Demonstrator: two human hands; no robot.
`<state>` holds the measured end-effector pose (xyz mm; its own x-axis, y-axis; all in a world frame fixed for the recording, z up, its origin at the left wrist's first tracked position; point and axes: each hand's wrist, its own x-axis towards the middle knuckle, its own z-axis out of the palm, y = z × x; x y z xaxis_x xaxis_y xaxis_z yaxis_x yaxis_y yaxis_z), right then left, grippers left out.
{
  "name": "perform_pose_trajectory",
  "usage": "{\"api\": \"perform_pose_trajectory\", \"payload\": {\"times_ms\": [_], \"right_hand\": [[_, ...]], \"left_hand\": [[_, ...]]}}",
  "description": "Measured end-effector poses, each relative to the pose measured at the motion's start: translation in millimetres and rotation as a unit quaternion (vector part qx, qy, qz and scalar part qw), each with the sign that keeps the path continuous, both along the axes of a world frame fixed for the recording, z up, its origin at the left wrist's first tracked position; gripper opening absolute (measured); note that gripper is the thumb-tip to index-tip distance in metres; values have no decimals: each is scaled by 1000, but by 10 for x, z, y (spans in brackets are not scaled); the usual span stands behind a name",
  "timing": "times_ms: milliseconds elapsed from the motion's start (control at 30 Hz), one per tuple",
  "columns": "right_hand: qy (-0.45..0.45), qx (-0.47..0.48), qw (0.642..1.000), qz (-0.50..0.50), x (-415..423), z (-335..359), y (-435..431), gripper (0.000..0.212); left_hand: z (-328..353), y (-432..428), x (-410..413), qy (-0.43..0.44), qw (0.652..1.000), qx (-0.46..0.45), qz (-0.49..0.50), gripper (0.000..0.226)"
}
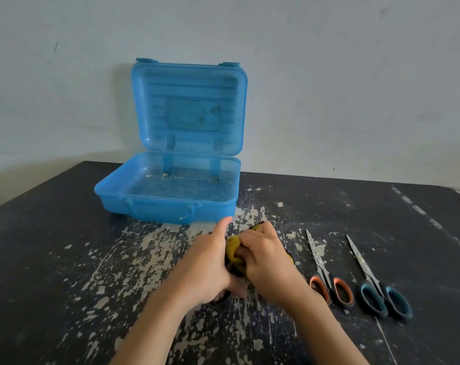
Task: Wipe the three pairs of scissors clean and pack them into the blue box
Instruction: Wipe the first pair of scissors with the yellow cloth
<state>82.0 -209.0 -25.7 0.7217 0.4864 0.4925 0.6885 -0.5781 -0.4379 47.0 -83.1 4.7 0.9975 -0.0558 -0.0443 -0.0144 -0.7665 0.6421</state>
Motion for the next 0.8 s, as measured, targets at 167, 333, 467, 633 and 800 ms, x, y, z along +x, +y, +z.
{"api": "perform_pose_trajectory", "payload": {"times_ms": [167, 333, 467, 633, 800], "right_hand": [[-66, 86, 986, -125, 199, 6, -237, 23], [11, 207, 949, -239, 250, 31, -354, 22], [-6, 213, 973, -87, -30, 119, -135, 15], [-71, 153, 985, -26, -21, 16, -1, 22], [-82, 189, 963, -177, 299, -50, -230, 20]], "left_hand": [[37, 9, -58, 38, 999, -15, -20, 125], [57, 42, -54, 56, 989, -136, -8, 122], [30, 127, -24, 58, 963, -261, 37, 115], [45, 159, -39, 63, 959, -275, -12, 114], [34, 82, -66, 81, 955, -282, -49, 108]]}}
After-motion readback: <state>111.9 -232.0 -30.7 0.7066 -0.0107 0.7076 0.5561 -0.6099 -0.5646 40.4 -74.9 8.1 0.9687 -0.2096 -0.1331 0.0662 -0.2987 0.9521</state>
